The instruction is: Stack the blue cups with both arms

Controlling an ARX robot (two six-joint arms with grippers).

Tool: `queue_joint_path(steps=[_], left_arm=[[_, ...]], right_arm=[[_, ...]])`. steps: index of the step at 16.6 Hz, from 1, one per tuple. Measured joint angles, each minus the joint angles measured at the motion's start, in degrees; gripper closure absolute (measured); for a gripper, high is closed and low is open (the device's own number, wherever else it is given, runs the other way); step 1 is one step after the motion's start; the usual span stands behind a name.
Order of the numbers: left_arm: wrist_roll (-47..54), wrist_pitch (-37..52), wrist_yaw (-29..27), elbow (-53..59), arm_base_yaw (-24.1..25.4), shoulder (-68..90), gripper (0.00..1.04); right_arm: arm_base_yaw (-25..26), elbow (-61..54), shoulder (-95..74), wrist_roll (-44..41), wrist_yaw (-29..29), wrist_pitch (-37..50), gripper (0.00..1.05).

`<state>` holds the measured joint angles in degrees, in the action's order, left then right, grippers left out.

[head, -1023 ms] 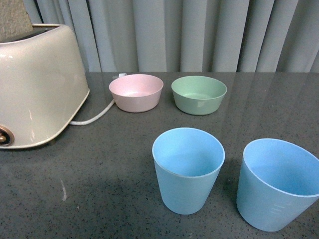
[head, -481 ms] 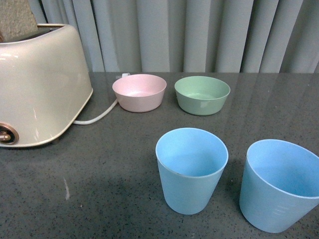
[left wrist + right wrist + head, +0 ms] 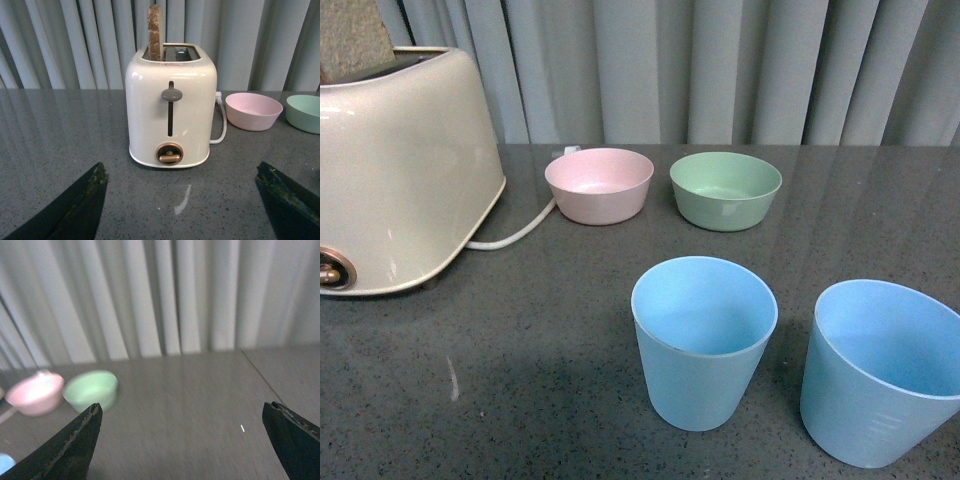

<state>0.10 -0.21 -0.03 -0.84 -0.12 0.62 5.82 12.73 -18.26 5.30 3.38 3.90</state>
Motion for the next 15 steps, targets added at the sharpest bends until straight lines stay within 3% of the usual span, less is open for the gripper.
queue_joint_path(steps=[1,3,5,8,15], left_arm=[[0.0,0.0,0.0,0.0,0.0,0.0,0.05],[0.0,0.0,0.0,0.0,0.0,0.0,0.07],[0.0,0.0,0.0,0.0,0.0,0.0,0.07],[0.0,0.0,0.0,0.0,0.0,0.0,0.07],[0.0,0.0,0.0,0.0,0.0,0.0,0.07]], right_arm=[[-1.0,6.3,-5.6,0.0,3.1,4.6,0.07],[-5.1,14.8,-16.3,0.0,5.4,3.3,0.07],[-9.4,19.6,-27.2,0.5,5.9,-4.1,0.07],[-14.2,20.7,-36.1,1.6,5.9,-8.8,0.07],[-17.2,20.3,-48.0,4.0,4.0,-9.6,0.07]])
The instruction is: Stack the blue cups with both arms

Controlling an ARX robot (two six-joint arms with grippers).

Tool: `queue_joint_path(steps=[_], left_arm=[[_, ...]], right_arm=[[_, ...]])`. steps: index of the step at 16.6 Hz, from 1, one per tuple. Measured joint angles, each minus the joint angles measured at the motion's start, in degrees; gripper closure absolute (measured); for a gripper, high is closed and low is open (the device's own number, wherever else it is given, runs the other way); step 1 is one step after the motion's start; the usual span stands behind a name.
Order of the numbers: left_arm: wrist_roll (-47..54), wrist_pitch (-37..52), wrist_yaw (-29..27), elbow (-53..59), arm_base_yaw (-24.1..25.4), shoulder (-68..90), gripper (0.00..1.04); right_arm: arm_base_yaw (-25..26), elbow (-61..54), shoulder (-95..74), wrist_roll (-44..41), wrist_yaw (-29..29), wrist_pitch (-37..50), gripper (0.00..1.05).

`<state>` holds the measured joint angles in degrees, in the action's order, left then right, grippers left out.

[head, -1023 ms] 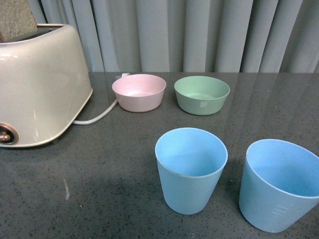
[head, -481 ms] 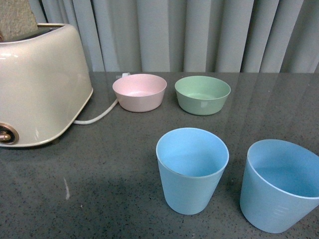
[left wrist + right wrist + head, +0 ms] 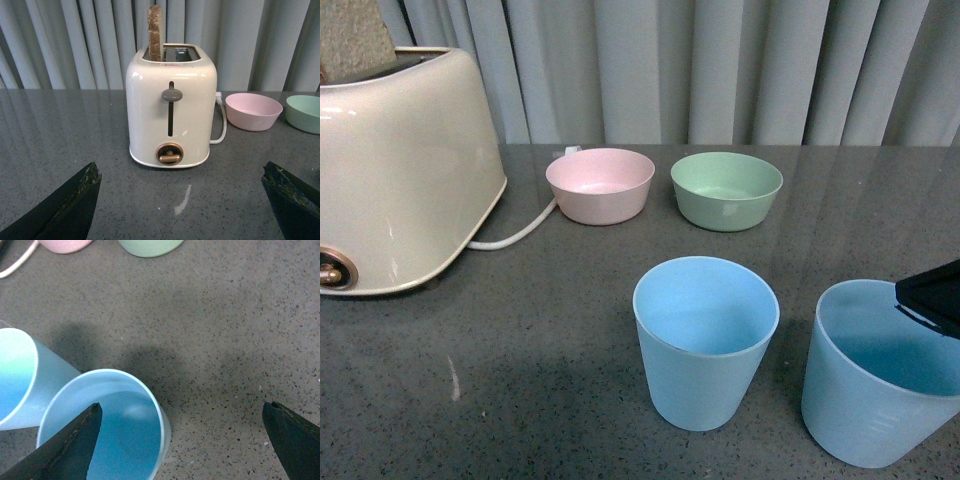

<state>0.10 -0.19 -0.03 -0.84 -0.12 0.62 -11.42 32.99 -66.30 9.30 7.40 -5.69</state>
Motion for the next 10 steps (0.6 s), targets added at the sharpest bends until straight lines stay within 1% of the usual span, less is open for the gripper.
queue_joint_path(steps=[4,6,7,9,10], left_arm=[[0.0,0.0,0.0,0.0,0.0,0.0,0.07],[0.0,0.0,0.0,0.0,0.0,0.0,0.07],[0.0,0.0,0.0,0.0,0.0,0.0,0.07],[0.0,0.0,0.0,0.0,0.0,0.0,0.07],[0.0,0.0,0.0,0.0,0.0,0.0,0.07]], right_arm=[[-1.4,-1.1,-2.6,0.1,-1.6,-0.3,0.07],[-2.2,-1.1,-2.9,0.4,-2.2,-0.6,0.27],[-2.3,-1.1,-2.8,0.4,-2.3,-0.8,0.32],[-2.5,-0.7,-2.6,0.4,-3.2,-1.4,0.49],[-2.5,-0.5,-2.6,0.3,-3.4,-1.7,0.54]])
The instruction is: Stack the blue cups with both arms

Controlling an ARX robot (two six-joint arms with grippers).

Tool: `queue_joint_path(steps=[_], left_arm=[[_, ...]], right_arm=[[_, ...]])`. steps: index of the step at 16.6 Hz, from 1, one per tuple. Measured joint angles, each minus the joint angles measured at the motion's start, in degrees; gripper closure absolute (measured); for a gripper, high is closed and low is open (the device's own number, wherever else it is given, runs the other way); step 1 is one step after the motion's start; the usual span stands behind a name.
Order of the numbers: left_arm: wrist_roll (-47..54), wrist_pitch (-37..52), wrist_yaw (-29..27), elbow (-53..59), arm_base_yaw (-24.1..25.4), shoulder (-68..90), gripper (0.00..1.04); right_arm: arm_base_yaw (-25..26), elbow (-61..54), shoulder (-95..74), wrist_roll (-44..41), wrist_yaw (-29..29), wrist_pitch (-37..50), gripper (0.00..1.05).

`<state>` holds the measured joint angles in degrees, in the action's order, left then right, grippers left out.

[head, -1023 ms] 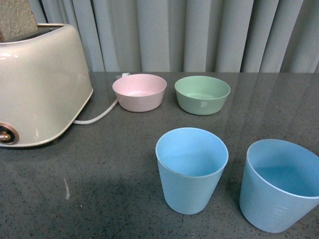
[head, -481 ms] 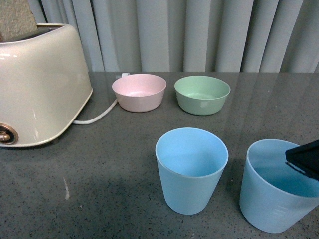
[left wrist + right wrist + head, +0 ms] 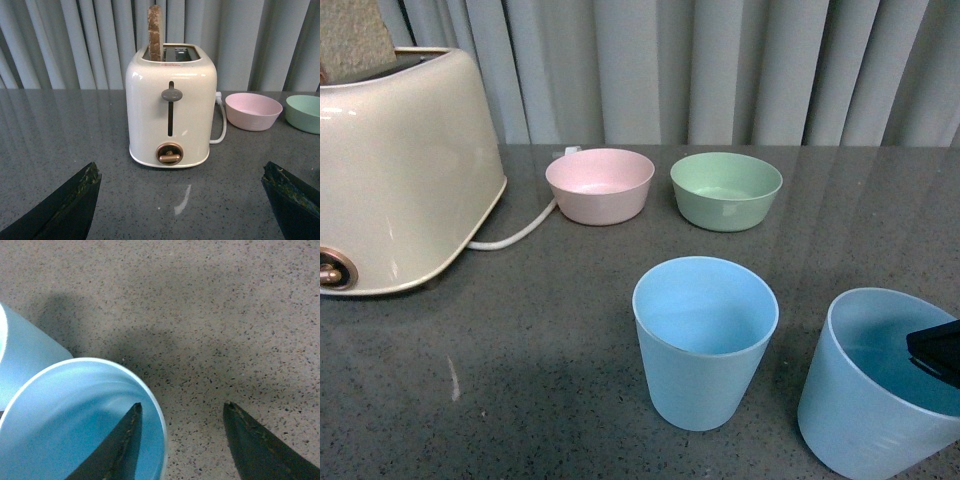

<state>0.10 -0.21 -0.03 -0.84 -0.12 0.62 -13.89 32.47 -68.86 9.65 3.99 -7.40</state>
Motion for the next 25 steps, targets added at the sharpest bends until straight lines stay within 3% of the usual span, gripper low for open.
queue_joint_path(steps=[2,7,9,12,18,25], left_arm=[[0.0,0.0,0.0,0.0,0.0,0.0,0.07],[0.0,0.0,0.0,0.0,0.0,0.0,0.07],[0.0,0.0,0.0,0.0,0.0,0.0,0.07],[0.0,0.0,0.0,0.0,0.0,0.0,0.07],[0.0,0.0,0.0,0.0,0.0,0.0,0.07],[0.0,0.0,0.0,0.0,0.0,0.0,0.07]], right_arm=[[0.0,0.4,0.0,0.0,-0.5,-0.9,0.73],[0.1,1.9,1.2,0.1,-0.4,-1.9,1.03],[3.6,5.9,4.5,0.2,0.1,-3.6,1.03],[4.5,12.4,8.3,-1.0,1.8,-3.4,1.03],[-5.3,15.8,8.6,-2.2,7.8,-6.7,1.03],[-9.2,15.3,4.0,-2.7,8.3,-5.5,1.03]])
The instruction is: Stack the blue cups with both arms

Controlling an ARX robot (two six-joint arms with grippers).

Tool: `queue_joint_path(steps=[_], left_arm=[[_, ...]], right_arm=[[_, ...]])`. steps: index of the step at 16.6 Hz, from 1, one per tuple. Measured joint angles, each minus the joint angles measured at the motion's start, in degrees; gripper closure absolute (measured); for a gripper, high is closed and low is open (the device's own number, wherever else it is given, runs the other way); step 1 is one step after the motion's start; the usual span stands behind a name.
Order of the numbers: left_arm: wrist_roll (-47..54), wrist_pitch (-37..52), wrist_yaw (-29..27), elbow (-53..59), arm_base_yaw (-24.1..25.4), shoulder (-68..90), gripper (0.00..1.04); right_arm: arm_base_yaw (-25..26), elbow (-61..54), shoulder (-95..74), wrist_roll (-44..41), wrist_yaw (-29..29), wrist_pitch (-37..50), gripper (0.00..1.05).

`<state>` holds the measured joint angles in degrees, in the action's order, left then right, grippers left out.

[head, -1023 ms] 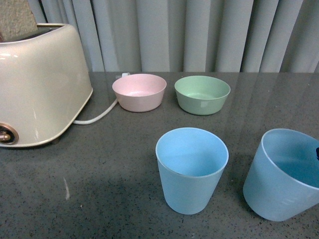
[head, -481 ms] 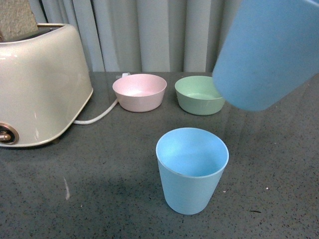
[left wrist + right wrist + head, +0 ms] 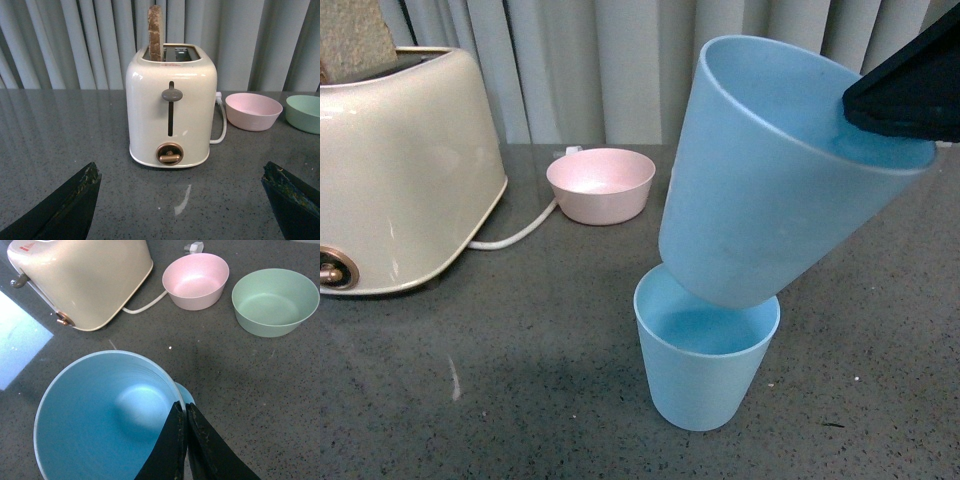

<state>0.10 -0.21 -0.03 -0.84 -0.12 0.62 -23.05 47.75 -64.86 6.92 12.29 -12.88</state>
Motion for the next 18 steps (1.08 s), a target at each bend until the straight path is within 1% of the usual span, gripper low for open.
queue_joint_path(steps=[7,13,14,15,16,18], left_arm=[[0.0,0.0,0.0,0.0,0.0,0.0,0.07],[0.0,0.0,0.0,0.0,0.0,0.0,0.07],[0.0,0.0,0.0,0.0,0.0,0.0,0.07],[0.0,0.0,0.0,0.0,0.0,0.0,0.07],[0.0,0.0,0.0,0.0,0.0,0.0,0.07],[0.0,0.0,0.0,0.0,0.0,0.0,0.07]], right_arm=[[-0.6,-1.3,-3.3,-0.4,-1.9,2.7,1.03],[-1.0,-1.6,-4.9,-0.6,-2.6,3.2,1.03],[-1.0,-1.6,-5.2,-0.5,-2.7,3.4,0.97],[-1.3,-1.6,-5.2,-0.5,-2.9,3.4,0.88],[-1.5,-1.5,-5.2,-0.5,-2.8,3.5,0.75],[-1.8,-1.4,-5.2,0.0,-2.5,3.7,0.56]])
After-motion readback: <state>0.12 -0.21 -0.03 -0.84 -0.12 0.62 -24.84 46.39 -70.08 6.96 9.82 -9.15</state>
